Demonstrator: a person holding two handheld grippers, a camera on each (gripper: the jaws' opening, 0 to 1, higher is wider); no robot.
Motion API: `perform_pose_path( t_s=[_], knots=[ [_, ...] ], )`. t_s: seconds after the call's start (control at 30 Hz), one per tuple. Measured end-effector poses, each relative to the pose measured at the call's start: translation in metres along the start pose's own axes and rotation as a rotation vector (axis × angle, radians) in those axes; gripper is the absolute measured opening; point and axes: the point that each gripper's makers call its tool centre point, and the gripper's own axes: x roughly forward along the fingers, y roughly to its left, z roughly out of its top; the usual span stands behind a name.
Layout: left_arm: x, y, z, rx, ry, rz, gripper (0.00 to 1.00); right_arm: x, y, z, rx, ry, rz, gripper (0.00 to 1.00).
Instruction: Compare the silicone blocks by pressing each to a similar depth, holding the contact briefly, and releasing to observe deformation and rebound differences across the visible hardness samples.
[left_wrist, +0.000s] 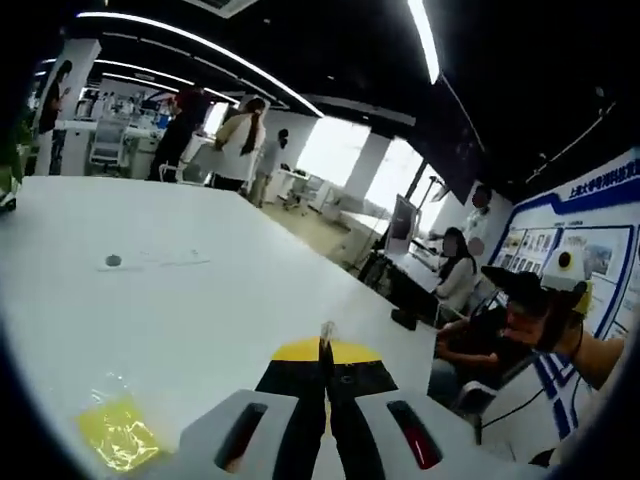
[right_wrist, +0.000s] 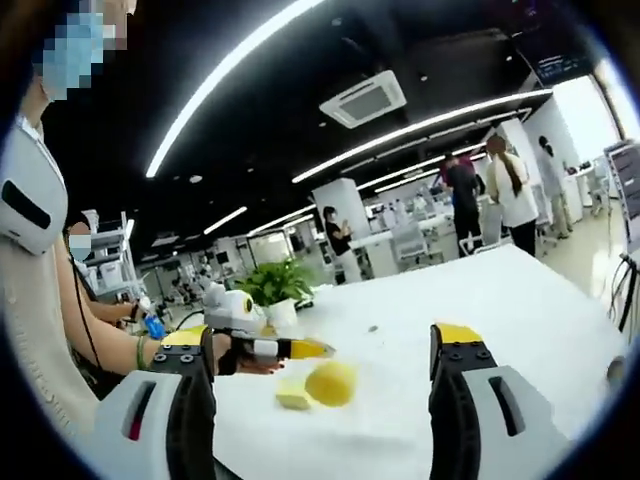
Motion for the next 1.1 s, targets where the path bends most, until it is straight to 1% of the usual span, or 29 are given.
perform_pose_path(
  t_s=[0.07, 0.1, 0.13, 0.17, 0.2, 0.23, 0.27, 0.3, 0.37, 0.43, 0.47, 0.5, 0.53, 0.63, 0.67, 0.7, 0.73, 0.8, 0.93, 1.1],
  knots=[
    [0.004, 0.009, -0.007, -0.065, -0.008, 0.009, 0.00, 0.002, -0.005, -0.002, 0.014, 0.003, -0.001, 0.84],
    [0.005, 0.013, -0.008, -0.061, -0.012, 0.014, 0.00, 0.002, -0.007, -0.004, 0.004, 0.006, -0.003, 0.83],
    [0.007, 0.020, -0.011, -0.095, -0.016, 0.028, 0.00, 0.003, -0.011, -0.007, -0.030, 0.018, -0.016, 0.82],
    [0.009, 0.023, -0.013, -0.111, -0.016, 0.026, 0.00, 0.004, -0.014, -0.011, -0.057, 0.042, -0.025, 0.82],
    [0.010, 0.031, -0.015, -0.137, -0.026, 0.041, 0.00, 0.006, -0.014, -0.015, -0.083, 0.064, -0.021, 0.82],
    [0.011, 0.035, -0.017, -0.158, -0.028, 0.046, 0.00, 0.009, -0.014, -0.017, -0.088, 0.068, -0.016, 0.83],
    [0.012, 0.040, -0.016, -0.173, -0.043, 0.054, 0.00, 0.010, -0.015, -0.022, -0.096, 0.093, -0.017, 0.84],
    [0.012, 0.048, -0.017, -0.198, -0.055, 0.067, 0.00, 0.012, -0.016, -0.023, -0.092, 0.096, -0.015, 0.84],
    [0.012, 0.066, -0.018, -0.216, -0.068, 0.109, 0.00, 0.016, -0.019, -0.026, -0.092, 0.113, -0.015, 0.84],
    [0.012, 0.078, -0.019, -0.262, -0.090, 0.138, 0.00, 0.020, -0.022, -0.029, -0.069, 0.121, -0.014, 0.84],
    [0.012, 0.086, -0.021, -0.269, -0.098, 0.150, 0.00, 0.023, -0.024, -0.033, -0.069, 0.136, -0.012, 0.84],
    [0.011, 0.096, -0.023, -0.272, -0.102, 0.176, 0.00, 0.025, -0.025, -0.035, -0.073, 0.146, -0.014, 0.84],
    [0.011, 0.102, -0.025, -0.282, -0.103, 0.188, 0.00, 0.027, -0.026, -0.036, -0.076, 0.153, -0.013, 0.83],
    [0.012, 0.119, -0.032, -0.360, -0.132, 0.220, 0.00, 0.032, -0.031, -0.042, -0.054, 0.180, -0.003, 0.82],
    [0.013, 0.127, -0.037, -0.362, -0.131, 0.237, 0.00, 0.034, -0.032, -0.044, -0.053, 0.184, -0.002, 0.82],
    [0.015, 0.130, -0.039, -0.364, -0.129, 0.246, 0.00, 0.036, -0.034, -0.047, -0.055, 0.196, -0.005, 0.82],
    [0.017, 0.134, -0.043, -0.388, -0.129, 0.261, 0.00, 0.037, -0.034, -0.047, -0.056, 0.198, -0.005, 0.82],
    [0.022, 0.139, -0.047, -0.404, -0.136, 0.272, 0.00, 0.040, -0.036, -0.050, -0.051, 0.207, -0.004, 0.82],
    [0.036, 0.143, -0.049, -0.421, -0.153, 0.280, 0.00, 0.043, -0.040, -0.058, -0.051, 0.231, -0.001, 0.81],
    [0.055, 0.145, -0.047, -0.399, -0.158, 0.295, 0.00, 0.042, -0.048, -0.061, -0.039, 0.240, -0.011, 0.81]
  ],
)
